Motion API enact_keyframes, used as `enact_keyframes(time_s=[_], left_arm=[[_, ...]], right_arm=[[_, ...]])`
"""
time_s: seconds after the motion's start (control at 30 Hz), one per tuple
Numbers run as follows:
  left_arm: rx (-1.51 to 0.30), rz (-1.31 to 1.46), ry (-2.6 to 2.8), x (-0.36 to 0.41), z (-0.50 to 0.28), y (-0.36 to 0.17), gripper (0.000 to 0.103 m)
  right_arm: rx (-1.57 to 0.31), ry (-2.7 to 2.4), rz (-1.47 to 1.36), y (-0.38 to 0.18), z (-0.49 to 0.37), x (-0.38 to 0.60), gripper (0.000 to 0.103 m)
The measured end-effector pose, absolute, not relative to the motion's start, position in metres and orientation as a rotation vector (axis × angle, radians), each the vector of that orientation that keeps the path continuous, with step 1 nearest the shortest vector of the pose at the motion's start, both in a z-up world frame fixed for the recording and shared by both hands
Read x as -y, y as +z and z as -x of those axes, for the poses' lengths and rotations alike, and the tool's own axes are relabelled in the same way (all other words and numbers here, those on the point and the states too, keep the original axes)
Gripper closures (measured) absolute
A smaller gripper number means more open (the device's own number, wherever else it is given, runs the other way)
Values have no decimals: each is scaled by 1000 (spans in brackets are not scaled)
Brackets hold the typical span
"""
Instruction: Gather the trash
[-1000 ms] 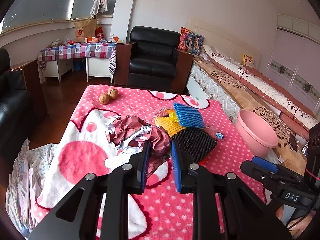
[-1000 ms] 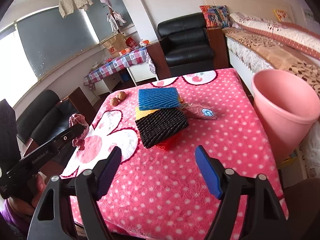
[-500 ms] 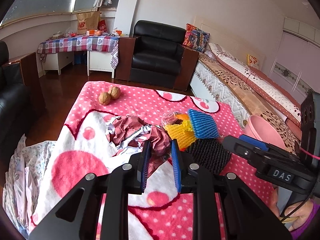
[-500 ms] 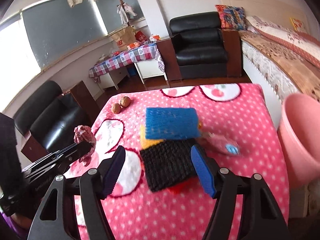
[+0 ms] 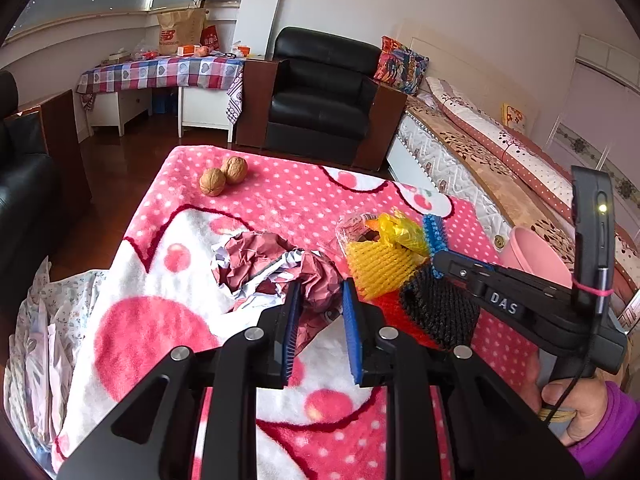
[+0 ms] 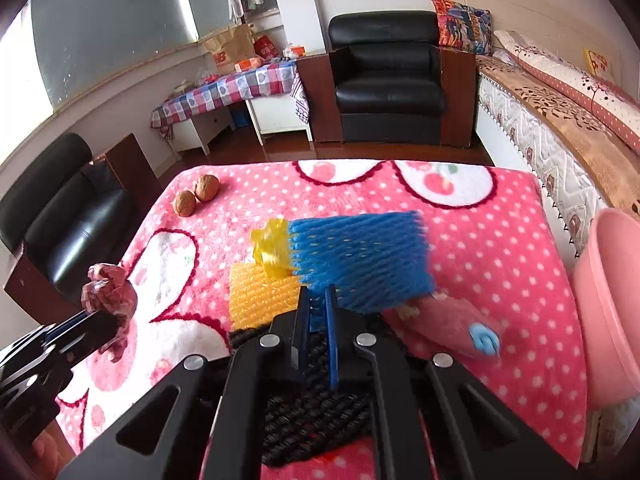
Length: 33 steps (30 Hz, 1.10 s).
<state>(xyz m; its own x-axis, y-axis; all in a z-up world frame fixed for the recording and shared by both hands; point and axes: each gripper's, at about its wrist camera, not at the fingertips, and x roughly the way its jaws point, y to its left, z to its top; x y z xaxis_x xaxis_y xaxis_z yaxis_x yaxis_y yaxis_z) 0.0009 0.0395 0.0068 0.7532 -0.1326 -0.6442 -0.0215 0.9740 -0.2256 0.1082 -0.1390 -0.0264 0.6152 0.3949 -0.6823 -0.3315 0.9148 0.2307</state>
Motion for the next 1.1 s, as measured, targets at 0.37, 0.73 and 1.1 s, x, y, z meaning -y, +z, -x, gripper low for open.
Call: enact_keyframes(time_s=[0.37,0.73,1.1], left_arm=[[-711,198,-94,-19,-4,12,82],[-709,154,-141,10,-3,16,82],[-672,126,-147,22,16,31,82]], right_arm=[[-809,476,-214,-14,-53,211,98],[-927,450,-265,-49,-11,251,98],[-962,388,-228,-52,12,278,92]])
